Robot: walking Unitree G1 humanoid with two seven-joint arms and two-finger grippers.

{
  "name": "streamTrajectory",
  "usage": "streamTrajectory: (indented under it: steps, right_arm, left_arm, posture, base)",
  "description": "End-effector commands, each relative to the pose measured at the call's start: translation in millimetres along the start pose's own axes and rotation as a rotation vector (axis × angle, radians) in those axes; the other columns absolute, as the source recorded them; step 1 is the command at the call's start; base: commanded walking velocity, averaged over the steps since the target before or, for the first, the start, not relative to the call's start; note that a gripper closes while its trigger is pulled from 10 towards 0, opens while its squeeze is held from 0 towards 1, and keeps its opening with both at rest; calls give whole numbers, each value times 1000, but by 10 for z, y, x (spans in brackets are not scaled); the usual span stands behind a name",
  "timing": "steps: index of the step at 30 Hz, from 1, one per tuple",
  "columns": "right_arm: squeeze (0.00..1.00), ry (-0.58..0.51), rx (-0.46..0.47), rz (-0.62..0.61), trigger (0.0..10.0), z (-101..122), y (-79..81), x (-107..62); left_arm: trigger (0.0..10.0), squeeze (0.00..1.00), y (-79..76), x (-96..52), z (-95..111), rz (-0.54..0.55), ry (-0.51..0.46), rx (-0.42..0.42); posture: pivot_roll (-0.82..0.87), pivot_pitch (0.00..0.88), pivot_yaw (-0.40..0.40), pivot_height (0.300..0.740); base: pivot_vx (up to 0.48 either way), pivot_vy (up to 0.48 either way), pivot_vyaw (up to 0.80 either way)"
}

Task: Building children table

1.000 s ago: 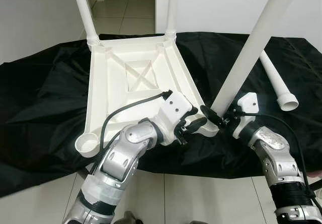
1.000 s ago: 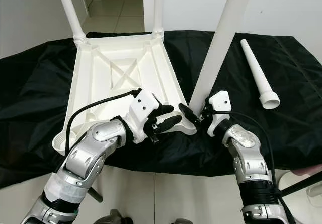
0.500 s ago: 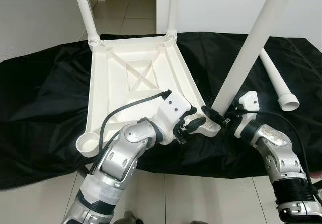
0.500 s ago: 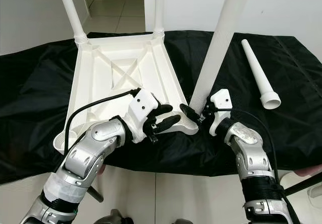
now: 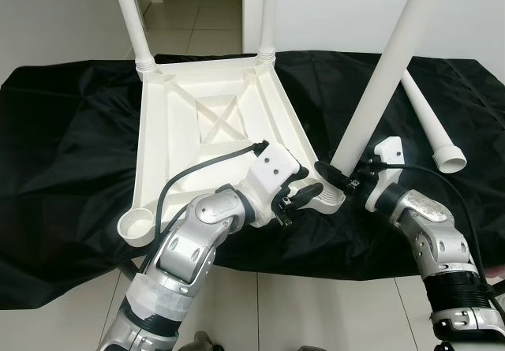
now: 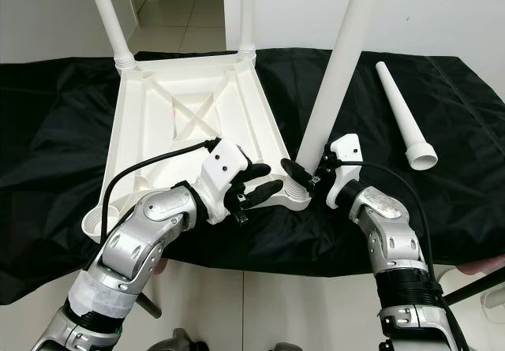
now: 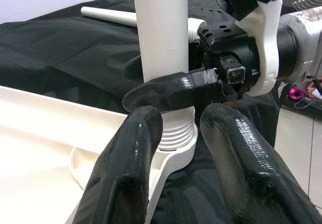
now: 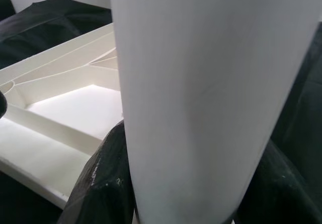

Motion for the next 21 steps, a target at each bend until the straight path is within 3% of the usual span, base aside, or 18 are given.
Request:
streamTrajectory:
  steps: [1, 5, 6, 17, 19, 20, 21]
  right_arm:
    - [0, 34, 15, 2, 10000, -125, 60, 22]
    - [0, 23, 18, -48, 10000, -195, 126, 29]
    - [0, 10, 33, -120, 10000, -228, 112, 41]
    - [0, -4, 30, -211, 10000, -245, 73, 51]
    - [0, -18, 32, -249, 10000, -236, 62, 54]
    - [0, -59, 54, -377, 10000, -218, 44, 68]
    - [0, -59, 54, -377, 10000, -218, 44, 68]
  left_arm:
    - [10000, 0, 61, 0, 52, 48, -4, 17]
    - [10000, 0, 52, 3, 57, 54, -8, 12]
    - [10000, 0, 36, 6, 60, 54, -11, 8]
    - [10000, 0, 13, 12, 57, 48, -12, 4]
    - [10000, 0, 7, 14, 56, 47, -13, 3]
    - [10000, 0, 8, 13, 52, 48, -15, 2]
    - [10000, 0, 8, 13, 52, 48, -15, 2]
  posture:
    - [-42, 0, 52, 740]
    - [-46, 0, 43, 740]
    - [-49, 0, 42, 740]
    - [-53, 0, 41, 740]
    - [-58, 0, 38, 740]
    - [-59, 0, 32, 740]
    - [-59, 0, 32, 740]
  base:
    - [0, 0, 0]
    - [0, 0, 0]
    - [0, 0, 0]
    - [0, 0, 0]
    - [0, 0, 0]
    - [0, 0, 0]
    - [0, 0, 0]
Point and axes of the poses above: a point about 5 cm out from each wrist's last joint towards the gripper, its own x axis pointing out of the wrist towards the gripper, its own z axis along the axis of the wrist's last joint, y = z × x, the point moved 5 cm from there along x, pointing out of the wrist towards the gripper, and after that the axes turned 11 degrees about x, right-handed, at the moved point
